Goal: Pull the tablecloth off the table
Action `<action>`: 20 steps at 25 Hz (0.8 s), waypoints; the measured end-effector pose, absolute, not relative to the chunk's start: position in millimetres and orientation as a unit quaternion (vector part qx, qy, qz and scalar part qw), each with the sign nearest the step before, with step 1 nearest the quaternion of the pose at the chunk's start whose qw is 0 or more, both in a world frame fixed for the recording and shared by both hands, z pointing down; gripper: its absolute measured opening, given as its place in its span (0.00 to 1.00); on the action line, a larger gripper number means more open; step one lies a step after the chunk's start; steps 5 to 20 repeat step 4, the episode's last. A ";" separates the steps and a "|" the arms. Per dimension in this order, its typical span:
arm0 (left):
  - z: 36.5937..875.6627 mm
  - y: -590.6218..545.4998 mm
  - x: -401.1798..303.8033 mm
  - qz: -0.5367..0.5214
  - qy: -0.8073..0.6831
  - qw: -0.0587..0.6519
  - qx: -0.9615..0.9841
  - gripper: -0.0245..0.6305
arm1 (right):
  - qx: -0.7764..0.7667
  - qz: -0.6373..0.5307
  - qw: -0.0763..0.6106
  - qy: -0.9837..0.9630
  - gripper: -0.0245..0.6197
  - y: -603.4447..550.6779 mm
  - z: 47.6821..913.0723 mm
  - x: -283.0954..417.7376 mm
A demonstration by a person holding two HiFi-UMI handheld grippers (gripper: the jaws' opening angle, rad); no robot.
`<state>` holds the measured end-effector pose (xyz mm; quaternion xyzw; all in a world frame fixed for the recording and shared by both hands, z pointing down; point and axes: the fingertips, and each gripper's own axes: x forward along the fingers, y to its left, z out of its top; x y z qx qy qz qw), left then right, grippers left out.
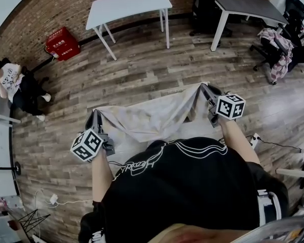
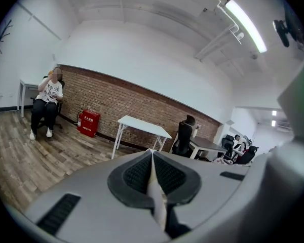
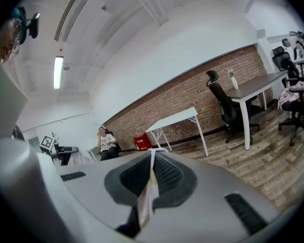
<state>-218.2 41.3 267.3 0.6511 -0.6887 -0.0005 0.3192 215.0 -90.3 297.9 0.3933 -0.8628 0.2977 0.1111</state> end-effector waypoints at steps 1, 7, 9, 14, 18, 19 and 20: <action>267.2 43.0 -218.2 -0.001 -0.689 0.319 0.651 0.05 | 0.392 0.298 0.112 -0.863 0.03 -88.0 297.4 214.7; 265.5 46.4 -214.2 -0.004 -0.687 0.320 0.653 0.05 | 0.393 0.296 0.112 -0.863 0.03 -81.4 293.9 218.5; 265.5 46.4 -214.2 -0.004 -0.687 0.320 0.653 0.05 | 0.393 0.296 0.112 -0.863 0.03 -81.4 293.9 218.5; 265.5 46.4 -214.2 -0.004 -0.687 0.320 0.653 0.05 | 0.393 0.296 0.112 -0.863 0.03 -81.4 293.9 218.5; 265.5 46.4 -214.2 -0.004 -0.687 0.320 0.653 0.05 | 0.393 0.296 0.112 -0.863 0.03 -81.4 293.9 218.5; 265.5 46.4 -214.2 -0.004 -0.687 0.320 0.653 0.05 | 0.393 0.296 0.112 -0.863 0.03 -81.4 293.9 218.5; 265.5 46.4 -214.2 -0.004 -0.687 0.320 0.653 0.05 | 0.393 0.296 0.112 -0.863 0.03 -81.4 293.9 218.5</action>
